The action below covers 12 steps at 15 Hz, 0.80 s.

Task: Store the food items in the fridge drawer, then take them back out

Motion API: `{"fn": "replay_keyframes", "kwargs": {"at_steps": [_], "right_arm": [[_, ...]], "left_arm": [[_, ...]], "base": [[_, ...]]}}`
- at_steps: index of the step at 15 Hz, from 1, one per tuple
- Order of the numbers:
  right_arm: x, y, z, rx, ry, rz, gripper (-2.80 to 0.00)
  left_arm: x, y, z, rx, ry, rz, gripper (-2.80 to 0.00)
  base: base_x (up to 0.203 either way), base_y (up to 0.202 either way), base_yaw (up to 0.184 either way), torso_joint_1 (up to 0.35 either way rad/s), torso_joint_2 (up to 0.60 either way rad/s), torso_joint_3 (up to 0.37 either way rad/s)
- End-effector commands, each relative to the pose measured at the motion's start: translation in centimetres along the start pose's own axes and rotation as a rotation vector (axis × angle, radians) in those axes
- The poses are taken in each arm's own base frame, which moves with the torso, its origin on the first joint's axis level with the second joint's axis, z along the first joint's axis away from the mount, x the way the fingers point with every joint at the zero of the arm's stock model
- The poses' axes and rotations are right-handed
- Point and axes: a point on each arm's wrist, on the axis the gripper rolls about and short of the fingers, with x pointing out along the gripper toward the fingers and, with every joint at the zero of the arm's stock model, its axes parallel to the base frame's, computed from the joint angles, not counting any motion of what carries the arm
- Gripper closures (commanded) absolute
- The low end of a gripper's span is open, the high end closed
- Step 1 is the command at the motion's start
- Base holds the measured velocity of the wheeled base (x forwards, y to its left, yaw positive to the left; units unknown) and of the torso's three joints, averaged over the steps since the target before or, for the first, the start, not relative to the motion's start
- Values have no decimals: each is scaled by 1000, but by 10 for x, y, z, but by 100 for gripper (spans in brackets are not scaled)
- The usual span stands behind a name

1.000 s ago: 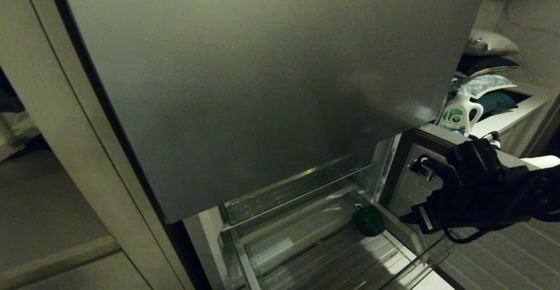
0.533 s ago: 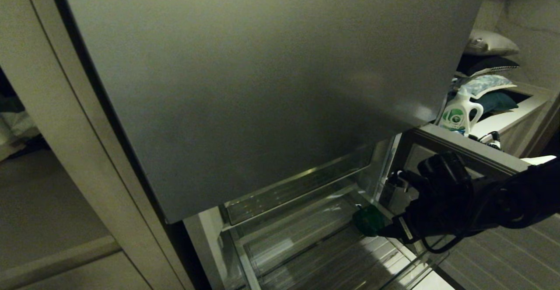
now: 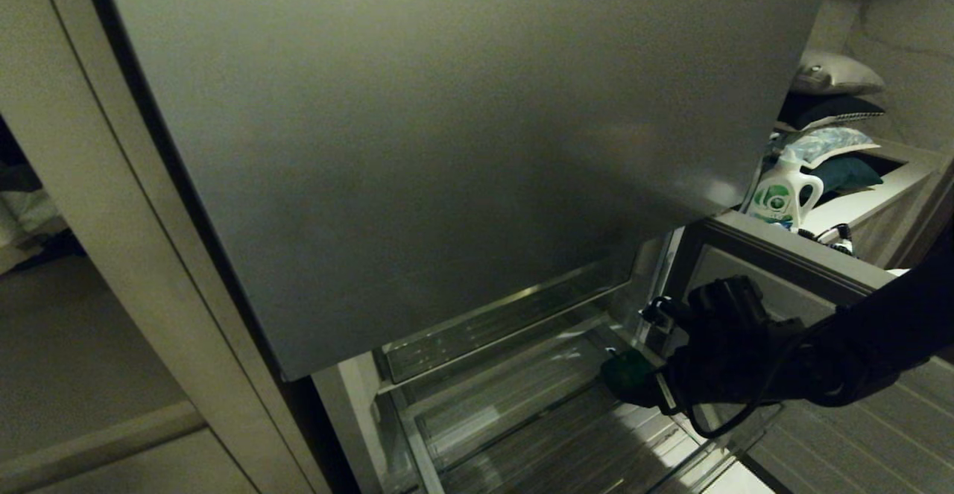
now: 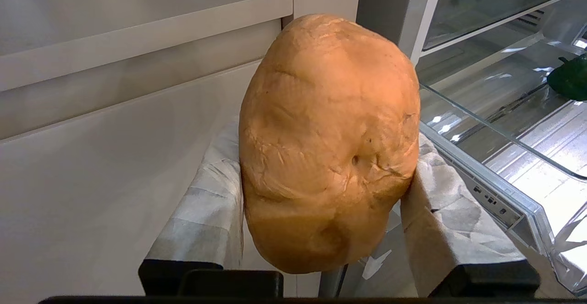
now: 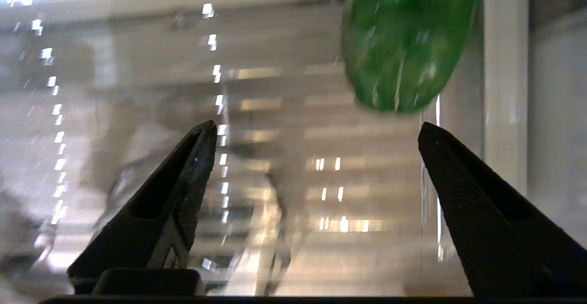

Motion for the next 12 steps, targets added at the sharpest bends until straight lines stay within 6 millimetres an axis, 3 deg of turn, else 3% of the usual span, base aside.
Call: {"fn": "replay_keyframes", "kwargs": {"at_steps": [1, 8, 12], "right_arm": [[17, -4, -10, 14, 39, -9, -280], [23, -14, 5, 54, -5, -37, -280], [36, -18, 12, 53, -11, -76, -280]], "left_arm": [[0, 0, 0, 1, 0, 0, 0], [0, 0, 0, 0, -1, 1, 0], [0, 0, 0, 1, 1, 0, 0]], "base": [[0, 0, 0, 0, 0, 0], [0, 0, 0, 0, 0, 0], [0, 0, 0, 0, 0, 0]]}}
